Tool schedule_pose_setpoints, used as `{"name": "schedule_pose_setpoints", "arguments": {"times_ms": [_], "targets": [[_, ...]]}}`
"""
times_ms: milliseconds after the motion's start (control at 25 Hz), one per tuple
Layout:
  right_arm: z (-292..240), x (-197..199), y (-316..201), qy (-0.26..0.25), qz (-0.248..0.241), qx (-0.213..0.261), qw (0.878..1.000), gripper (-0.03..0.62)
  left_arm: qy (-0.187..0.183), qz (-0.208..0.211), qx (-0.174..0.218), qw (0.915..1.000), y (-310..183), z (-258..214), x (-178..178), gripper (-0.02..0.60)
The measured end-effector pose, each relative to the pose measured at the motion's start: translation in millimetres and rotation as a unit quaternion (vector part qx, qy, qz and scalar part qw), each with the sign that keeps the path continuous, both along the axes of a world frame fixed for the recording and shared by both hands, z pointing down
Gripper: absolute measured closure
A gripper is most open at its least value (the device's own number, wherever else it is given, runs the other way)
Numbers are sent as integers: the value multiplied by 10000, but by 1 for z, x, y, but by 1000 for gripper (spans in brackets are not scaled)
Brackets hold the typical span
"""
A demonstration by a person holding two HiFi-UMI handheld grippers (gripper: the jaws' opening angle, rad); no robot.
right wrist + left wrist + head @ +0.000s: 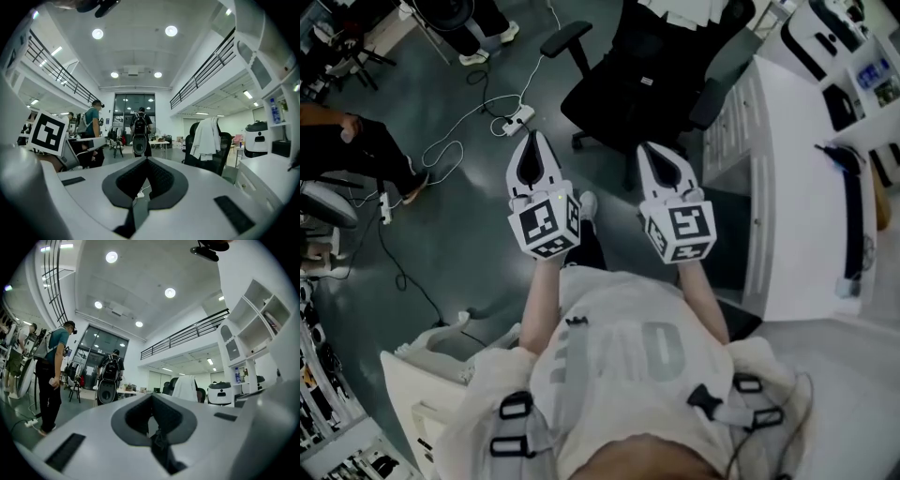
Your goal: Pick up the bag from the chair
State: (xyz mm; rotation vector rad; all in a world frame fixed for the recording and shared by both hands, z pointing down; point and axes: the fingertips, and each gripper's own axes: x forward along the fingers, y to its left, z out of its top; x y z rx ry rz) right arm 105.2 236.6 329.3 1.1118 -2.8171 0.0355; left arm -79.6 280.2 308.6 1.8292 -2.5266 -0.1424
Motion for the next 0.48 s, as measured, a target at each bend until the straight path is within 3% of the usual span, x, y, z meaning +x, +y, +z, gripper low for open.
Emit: {"name": "schedule_pose_setpoints", "arguments": {"times_ms": [480], "targets": [[-4, -121, -158, 168, 222, -408, 9988, 588, 116, 597, -293, 9977, -180, 10, -103, 575]]}}
